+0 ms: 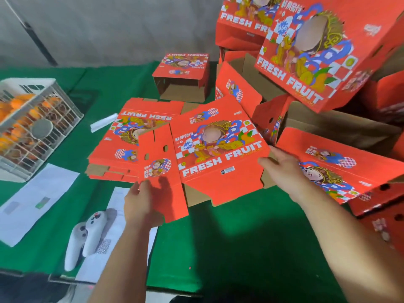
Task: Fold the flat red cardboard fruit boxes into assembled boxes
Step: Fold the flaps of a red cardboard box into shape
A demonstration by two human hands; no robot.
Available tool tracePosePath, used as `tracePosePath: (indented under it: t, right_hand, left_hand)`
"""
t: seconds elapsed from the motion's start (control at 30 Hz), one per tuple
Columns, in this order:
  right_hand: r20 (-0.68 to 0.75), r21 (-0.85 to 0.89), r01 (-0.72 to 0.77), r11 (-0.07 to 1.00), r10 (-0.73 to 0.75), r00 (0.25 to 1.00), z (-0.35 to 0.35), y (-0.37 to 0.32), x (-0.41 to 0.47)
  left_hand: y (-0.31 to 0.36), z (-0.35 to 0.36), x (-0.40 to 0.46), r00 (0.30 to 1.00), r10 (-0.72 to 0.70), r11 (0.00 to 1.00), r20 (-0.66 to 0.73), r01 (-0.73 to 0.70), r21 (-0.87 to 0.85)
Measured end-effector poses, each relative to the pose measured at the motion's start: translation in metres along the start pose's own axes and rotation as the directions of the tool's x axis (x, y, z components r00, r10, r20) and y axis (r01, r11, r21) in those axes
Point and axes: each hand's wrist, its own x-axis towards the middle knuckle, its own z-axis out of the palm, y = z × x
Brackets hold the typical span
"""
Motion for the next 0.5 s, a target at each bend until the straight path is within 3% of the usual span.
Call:
tracePosePath:
  t: [0.13,0.23,0.27,0.4,0.5]
  right_hand:
    - [0.081,-0.119,-0.025,0.993,0.035,0.996,-0.017,-0.001,-0.008]
    - [0.216,-0.399,-0.053,0.915,0.15,0.965,-0.011,0.01,-0.02]
    - [0.211,-0.393,-0.085,0.915,0.18,0.961,-0.007,0.013,-0.025]
    - [0.177,0.025,-0.254,0.967,0.245,0.953,0.008,0.02,-0.045]
    - [0.241,0.035,-0.218,0.975,0.204,0.949,0.013,0.027,-0.055]
  left_hand:
    - [-0.003,-0.002,-0.01,0.994,-0.068,0.994,0.08,0.074,-0.085]
    - [-0.01,0.01,-0.031,0.912,-0.082,0.919,0.401,0.224,-0.323]
    - [-0.01,0.012,-0.038,0.886,-0.056,0.9,0.46,0.244,-0.362]
    - [-0.023,0.017,-0.055,0.828,0.03,0.864,0.561,0.261,-0.431]
    - [-0.03,0.015,-0.063,0.764,0.07,0.876,0.641,0.261,-0.407]
